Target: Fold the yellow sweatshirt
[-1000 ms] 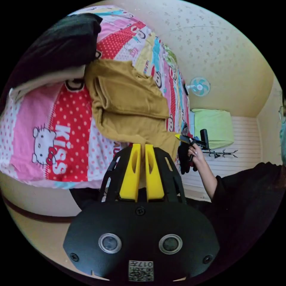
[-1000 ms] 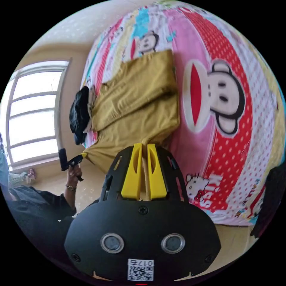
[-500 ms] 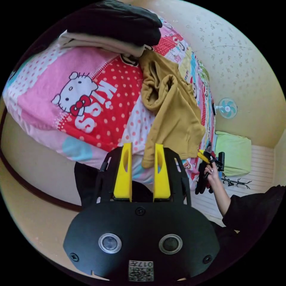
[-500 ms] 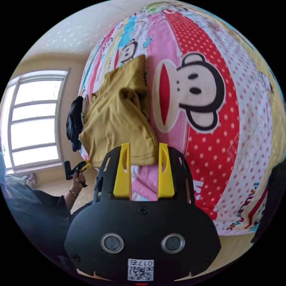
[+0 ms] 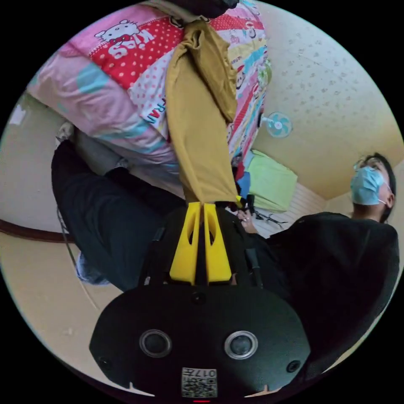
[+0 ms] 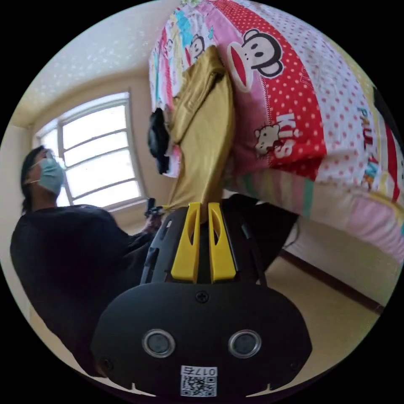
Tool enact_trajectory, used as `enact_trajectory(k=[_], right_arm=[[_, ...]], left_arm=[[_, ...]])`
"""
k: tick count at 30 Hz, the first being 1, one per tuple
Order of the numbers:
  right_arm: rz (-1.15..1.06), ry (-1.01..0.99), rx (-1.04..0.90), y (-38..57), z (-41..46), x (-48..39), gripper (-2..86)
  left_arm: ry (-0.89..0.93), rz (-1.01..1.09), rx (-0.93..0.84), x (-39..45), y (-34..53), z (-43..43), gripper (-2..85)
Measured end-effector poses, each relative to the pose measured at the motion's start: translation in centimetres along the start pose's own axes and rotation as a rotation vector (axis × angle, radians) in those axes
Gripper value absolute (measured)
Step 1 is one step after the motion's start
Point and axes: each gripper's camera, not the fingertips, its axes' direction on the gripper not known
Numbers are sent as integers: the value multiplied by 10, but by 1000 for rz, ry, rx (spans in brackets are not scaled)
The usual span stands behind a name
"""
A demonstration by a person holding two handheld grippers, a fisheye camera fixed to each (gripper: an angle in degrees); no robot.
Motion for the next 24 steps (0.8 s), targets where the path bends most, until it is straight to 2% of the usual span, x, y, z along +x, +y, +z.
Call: enact_trajectory(k=[2, 4, 7, 10, 12, 14, 16, 18, 20, 24], right_arm=[[-57, -112, 79, 1, -12, -8, 30], [-143, -189, 170, -25, -20, -12, 30], [-333, -237, 257, -116, -22, -20, 34], [-486, -150, 301, -230, -10, -37, 43], [-391, 3, 395, -298, 4, -49, 61], [-323, 153, 433, -322, 21, -68, 71], [-343, 262, 379, -329, 44, -92, 75], [-363, 506, 272, -312, 86, -112, 80], [-361, 662, 222, -289, 113, -112, 84], [-419, 720, 215, -225, 144, -92, 77]], left_arm=[[201, 27, 118, 5, 6, -22, -6], [296, 72, 237, 8, -17, -42, -6], [334, 233, 355, 23, -98, -71, -1], [326, 357, 441, 37, -213, -82, 19], [212, 298, 535, 33, -269, -88, 45], [30, 170, 653, 25, -300, -89, 72], [-79, 118, 670, 24, -299, -80, 88], [-181, 86, 663, 24, -284, -62, 105], [-333, 47, 632, 19, -260, -31, 120], [-404, -42, 536, -6, -255, 14, 144]])
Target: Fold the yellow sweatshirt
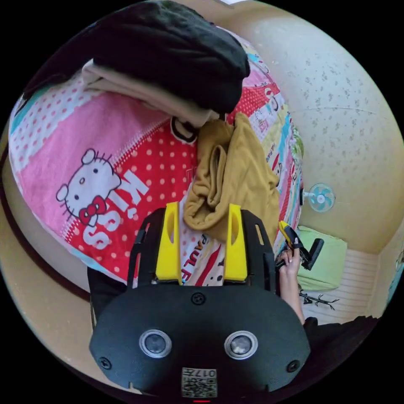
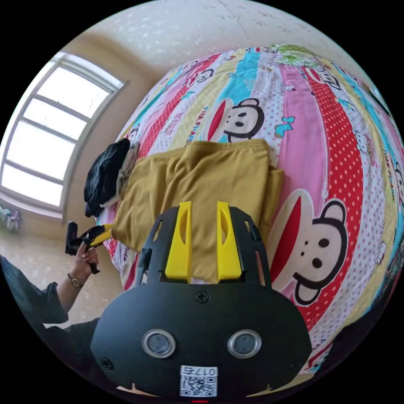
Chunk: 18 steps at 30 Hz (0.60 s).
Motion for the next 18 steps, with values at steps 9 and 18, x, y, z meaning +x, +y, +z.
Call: enact_trajectory(k=[9, 18], right_arm=[[288, 20, 80, 94, -38, 34, 16], [713, -356, 278, 243, -98, 121, 70]], left_arm=[[276, 282, 19, 132, 3, 26, 58], [355, 784, -263, 294, 104, 133, 109]])
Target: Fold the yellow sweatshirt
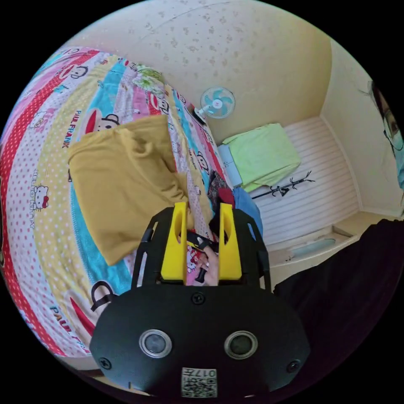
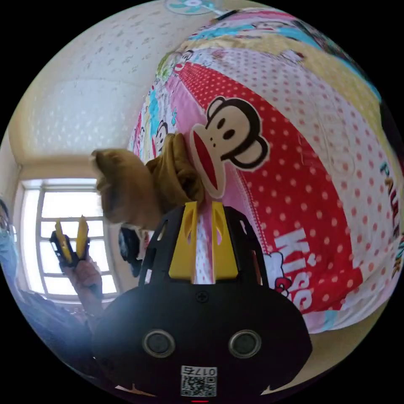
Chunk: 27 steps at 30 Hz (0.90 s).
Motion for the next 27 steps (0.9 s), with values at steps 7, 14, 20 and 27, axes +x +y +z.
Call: enact_trajectory(k=[7, 14, 20, 27], right_arm=[[107, -355, -99, 41, -2, 45, 155], [335, -725, 71, 34, 47, 55, 169], [132, -1034, 78, -36, 21, -12, 78], [-256, -792, 185, -60, -156, -100, 57]], left_arm=[[-183, -504, -51, -152, 48, 40, 156], [59, -518, -126, -146, 45, 88, 57], [46, -265, -81, -34, -10, 75, 52], [95, 66, -167, 94, -53, 109, 55]])
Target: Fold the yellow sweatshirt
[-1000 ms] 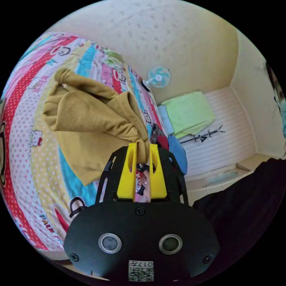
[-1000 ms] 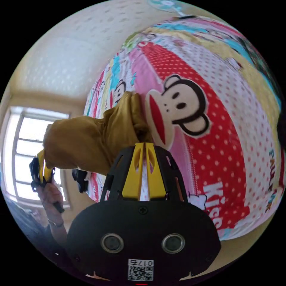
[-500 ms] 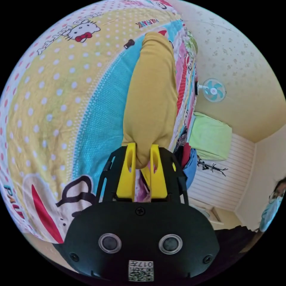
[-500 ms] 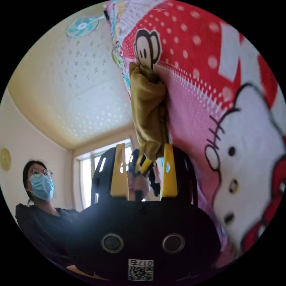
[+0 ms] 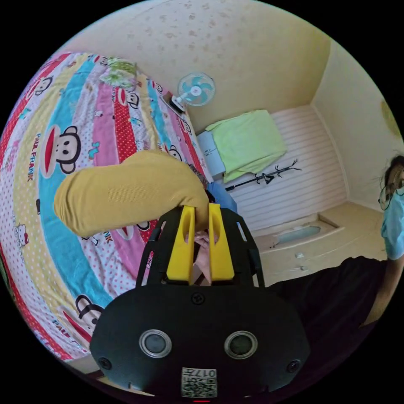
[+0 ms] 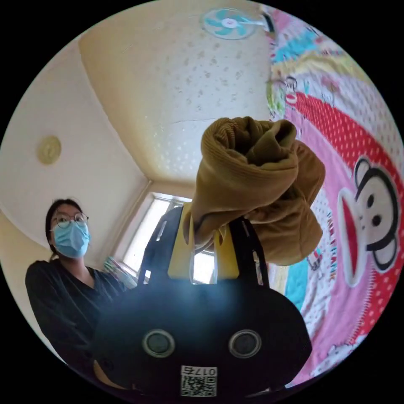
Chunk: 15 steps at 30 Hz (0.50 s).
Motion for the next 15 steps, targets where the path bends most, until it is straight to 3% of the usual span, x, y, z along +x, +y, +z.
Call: enact_trajectory(k=[4, 8, 12, 15], right_arm=[[-19, 154, 69, 24, -69, -27, 48], [248, 453, 252, 116, -197, -20, 30], [800, 712, 233, 262, -278, -32, 19], [959, 836, 297, 334, -285, -78, 14]], left_arm=[[-37, 91, -245, 22, 17, 73, 63], [-106, 45, -625, -3, 91, 127, 55], [-258, -159, -672, -62, 158, 68, 52], [-289, -465, -542, -125, 204, -30, 51]])
